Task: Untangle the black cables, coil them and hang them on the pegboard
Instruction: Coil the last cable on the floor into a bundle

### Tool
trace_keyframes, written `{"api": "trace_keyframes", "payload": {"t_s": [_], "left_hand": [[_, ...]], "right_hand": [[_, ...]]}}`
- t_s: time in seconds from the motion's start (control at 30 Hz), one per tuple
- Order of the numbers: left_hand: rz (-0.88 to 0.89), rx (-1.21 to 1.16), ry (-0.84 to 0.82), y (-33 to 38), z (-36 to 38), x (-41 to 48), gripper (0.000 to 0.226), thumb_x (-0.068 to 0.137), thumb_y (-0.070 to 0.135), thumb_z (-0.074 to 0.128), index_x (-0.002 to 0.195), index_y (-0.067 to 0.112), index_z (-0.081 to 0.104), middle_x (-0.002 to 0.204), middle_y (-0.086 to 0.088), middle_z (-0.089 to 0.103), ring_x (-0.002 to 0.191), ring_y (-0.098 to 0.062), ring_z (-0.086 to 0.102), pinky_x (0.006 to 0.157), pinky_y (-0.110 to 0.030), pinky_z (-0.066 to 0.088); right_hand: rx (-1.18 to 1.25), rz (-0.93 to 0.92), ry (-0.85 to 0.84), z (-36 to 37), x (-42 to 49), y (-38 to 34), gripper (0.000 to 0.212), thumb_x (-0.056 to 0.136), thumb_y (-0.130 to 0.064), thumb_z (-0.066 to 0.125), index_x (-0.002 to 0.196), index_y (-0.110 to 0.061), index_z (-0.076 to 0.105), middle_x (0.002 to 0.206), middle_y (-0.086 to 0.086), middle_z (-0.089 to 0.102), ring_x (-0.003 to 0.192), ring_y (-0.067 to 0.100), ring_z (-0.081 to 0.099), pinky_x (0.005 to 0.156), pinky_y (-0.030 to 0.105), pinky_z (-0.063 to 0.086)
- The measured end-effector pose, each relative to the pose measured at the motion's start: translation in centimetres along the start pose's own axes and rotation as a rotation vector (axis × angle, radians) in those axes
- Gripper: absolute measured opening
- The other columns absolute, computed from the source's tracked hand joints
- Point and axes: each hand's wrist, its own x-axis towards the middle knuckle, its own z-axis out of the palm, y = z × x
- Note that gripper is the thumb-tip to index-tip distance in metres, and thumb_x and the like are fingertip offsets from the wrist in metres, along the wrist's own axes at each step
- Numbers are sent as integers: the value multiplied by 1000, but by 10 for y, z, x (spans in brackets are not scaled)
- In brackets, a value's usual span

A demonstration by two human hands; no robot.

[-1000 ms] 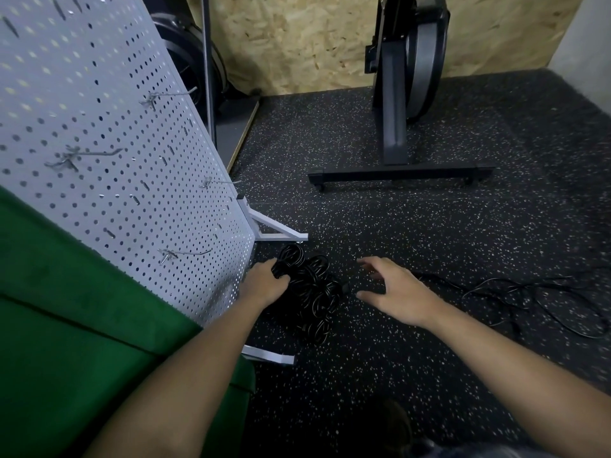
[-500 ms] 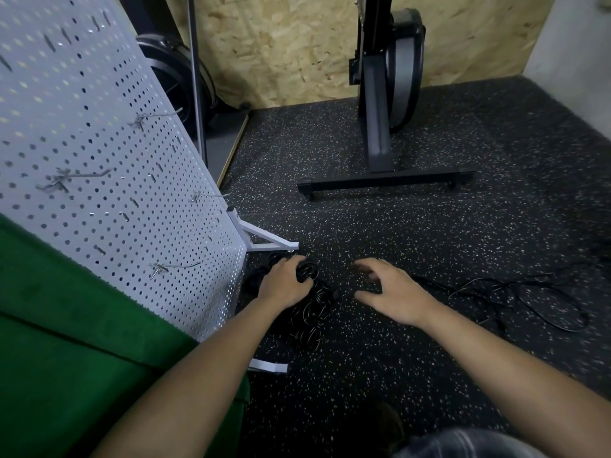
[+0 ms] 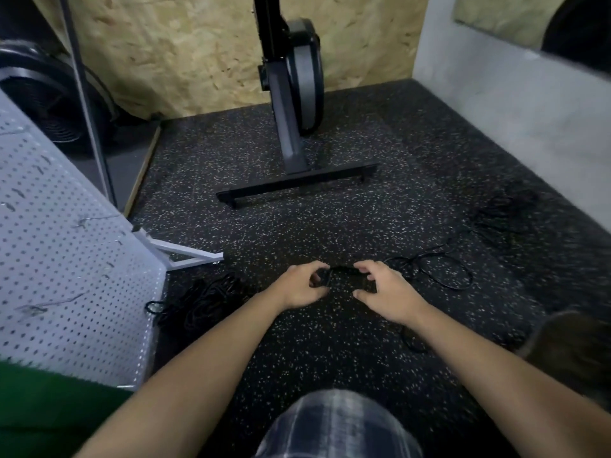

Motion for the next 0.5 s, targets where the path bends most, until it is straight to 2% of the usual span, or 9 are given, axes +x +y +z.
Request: {"api": "trace_keyframes", "payload": {"t_s": [0.13, 0.27, 0.4, 0.5], "left_hand": [[37, 18, -65, 18, 30, 32, 58, 97, 42, 69, 150, 33, 47, 126, 0, 62, 112, -16, 62, 97, -29, 50], [68, 52, -113, 27, 64, 71, 58, 98, 42, 69, 151, 32, 47, 128, 0, 60, 114, -17, 60, 99, -34, 51], [118, 107, -118, 29, 100, 106, 53, 100, 38, 65, 149, 31, 49, 144, -1, 51, 136, -22, 46, 112, -41, 43], [208, 133, -124, 32, 129, 125, 51, 100, 29, 65, 149, 31, 50, 149, 4, 46, 140, -20, 43, 117, -43, 39]], "right_hand": [[8, 83, 23, -9, -2, 42, 58, 97, -30, 70, 149, -30, 45, 141, -7, 51, 136, 17, 46, 115, 41, 41], [-15, 168, 42, -12, -1, 88, 58, 97, -27, 71, 149, -26, 46, 143, -4, 51, 136, 18, 47, 115, 37, 41], [-19, 266, 33, -11, 0, 134, 58, 97, -26, 70, 149, -26, 45, 142, -4, 50, 136, 20, 46, 114, 37, 41], [-36, 322, 25, -7, 0, 161, 60, 96, -25, 70, 150, -25, 44, 142, -3, 50, 136, 21, 46, 115, 37, 40]]}}
